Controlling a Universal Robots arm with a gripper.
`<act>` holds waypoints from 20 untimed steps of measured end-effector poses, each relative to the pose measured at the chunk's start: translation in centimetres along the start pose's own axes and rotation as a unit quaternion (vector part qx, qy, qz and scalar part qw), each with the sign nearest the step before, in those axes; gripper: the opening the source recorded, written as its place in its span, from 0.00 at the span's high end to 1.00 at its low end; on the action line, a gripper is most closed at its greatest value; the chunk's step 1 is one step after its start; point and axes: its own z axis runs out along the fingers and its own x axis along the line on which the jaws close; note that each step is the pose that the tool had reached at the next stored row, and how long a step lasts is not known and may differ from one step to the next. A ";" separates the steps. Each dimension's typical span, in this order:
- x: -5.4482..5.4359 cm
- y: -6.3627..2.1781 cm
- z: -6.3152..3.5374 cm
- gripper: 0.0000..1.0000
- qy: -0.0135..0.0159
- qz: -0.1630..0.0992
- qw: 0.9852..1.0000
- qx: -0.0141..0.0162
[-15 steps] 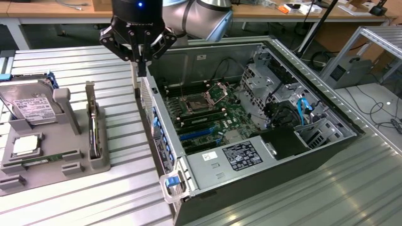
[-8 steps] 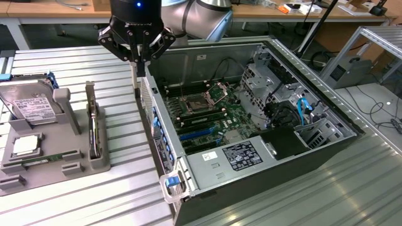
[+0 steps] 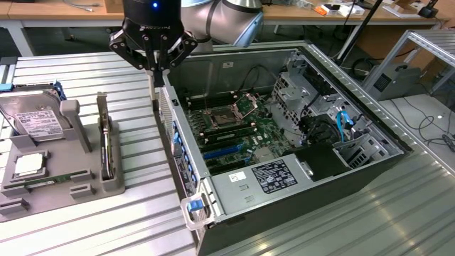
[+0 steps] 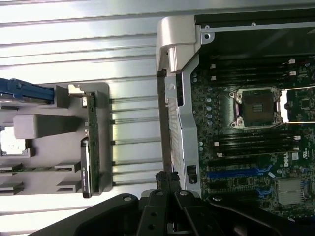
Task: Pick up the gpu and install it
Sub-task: 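Reach for the gpu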
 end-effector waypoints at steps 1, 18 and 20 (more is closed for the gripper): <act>0.0 0.00 0.00 0.89 0.000 0.000 1.000 0.000; 0.5 -0.04 -0.01 0.89 0.000 0.000 1.000 0.000; 0.6 -0.05 -0.02 0.89 0.000 0.000 1.000 0.000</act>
